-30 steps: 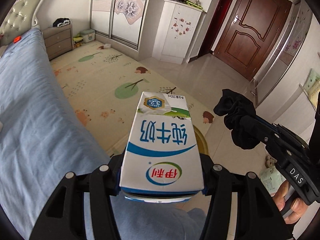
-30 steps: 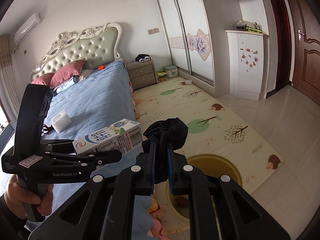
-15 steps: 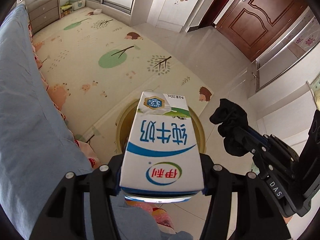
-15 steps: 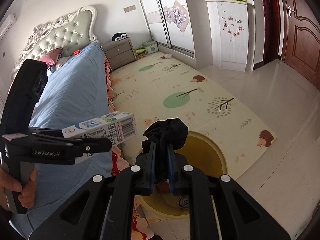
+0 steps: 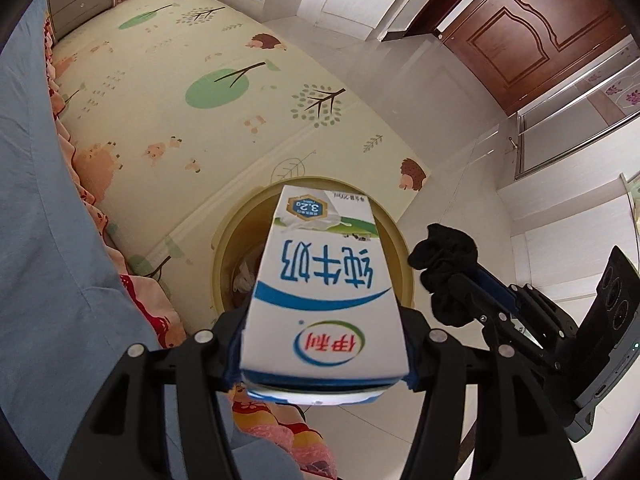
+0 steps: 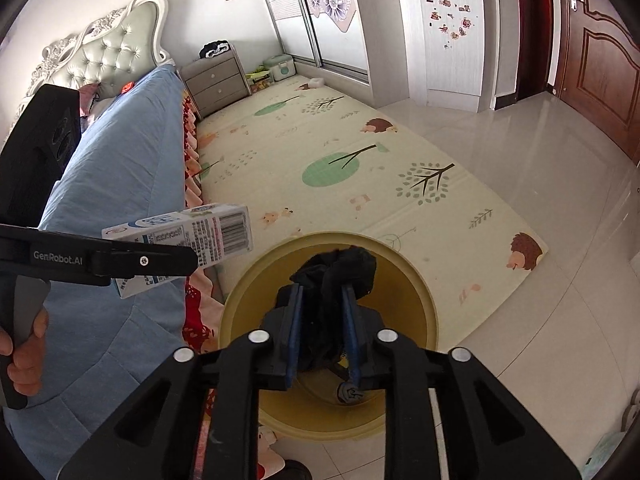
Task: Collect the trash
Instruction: 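Carry the carton and black cloth over the yellow bin and open both grippers, then move both tools back over the bed toward the grey mask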
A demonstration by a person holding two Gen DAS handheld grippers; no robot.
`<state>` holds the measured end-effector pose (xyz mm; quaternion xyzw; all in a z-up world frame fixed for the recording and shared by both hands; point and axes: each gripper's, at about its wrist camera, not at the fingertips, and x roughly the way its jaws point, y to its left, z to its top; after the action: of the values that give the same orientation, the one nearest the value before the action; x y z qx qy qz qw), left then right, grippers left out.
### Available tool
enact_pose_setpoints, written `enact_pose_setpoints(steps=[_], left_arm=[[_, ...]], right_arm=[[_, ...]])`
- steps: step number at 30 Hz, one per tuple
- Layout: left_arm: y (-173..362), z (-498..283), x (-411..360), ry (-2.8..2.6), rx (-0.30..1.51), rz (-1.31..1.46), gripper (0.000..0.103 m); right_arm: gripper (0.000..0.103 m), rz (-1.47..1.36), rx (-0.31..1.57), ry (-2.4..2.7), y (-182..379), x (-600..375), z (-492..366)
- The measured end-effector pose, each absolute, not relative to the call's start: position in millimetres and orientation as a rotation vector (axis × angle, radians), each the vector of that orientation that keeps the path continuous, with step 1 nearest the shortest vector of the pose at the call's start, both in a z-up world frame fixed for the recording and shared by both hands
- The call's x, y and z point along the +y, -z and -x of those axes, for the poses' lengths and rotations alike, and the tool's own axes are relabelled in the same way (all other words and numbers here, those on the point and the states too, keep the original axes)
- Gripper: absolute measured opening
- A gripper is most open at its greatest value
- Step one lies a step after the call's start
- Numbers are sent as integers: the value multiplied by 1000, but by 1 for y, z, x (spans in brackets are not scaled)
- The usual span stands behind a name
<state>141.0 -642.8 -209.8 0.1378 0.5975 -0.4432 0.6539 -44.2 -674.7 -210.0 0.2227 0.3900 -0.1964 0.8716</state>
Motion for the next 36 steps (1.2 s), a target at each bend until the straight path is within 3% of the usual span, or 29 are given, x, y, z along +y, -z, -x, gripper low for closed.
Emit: enact_pose_setpoints(steps=[1,2,22,36], left_arm=[[211,-144,-644,993,1359,-311,87],[210,-144,-643,974,1347,-304,99],[167,-121,-622,1039,1202,-334,99],[93,-116,-507,921,981,-322,99]], right_arm=[[61,-463,820,420,211,-674,44],[80,-455,816,441,211,-674,45],[77,-409,776,448,180,-654,60],[77,-297,645,377,94,-573,56]])
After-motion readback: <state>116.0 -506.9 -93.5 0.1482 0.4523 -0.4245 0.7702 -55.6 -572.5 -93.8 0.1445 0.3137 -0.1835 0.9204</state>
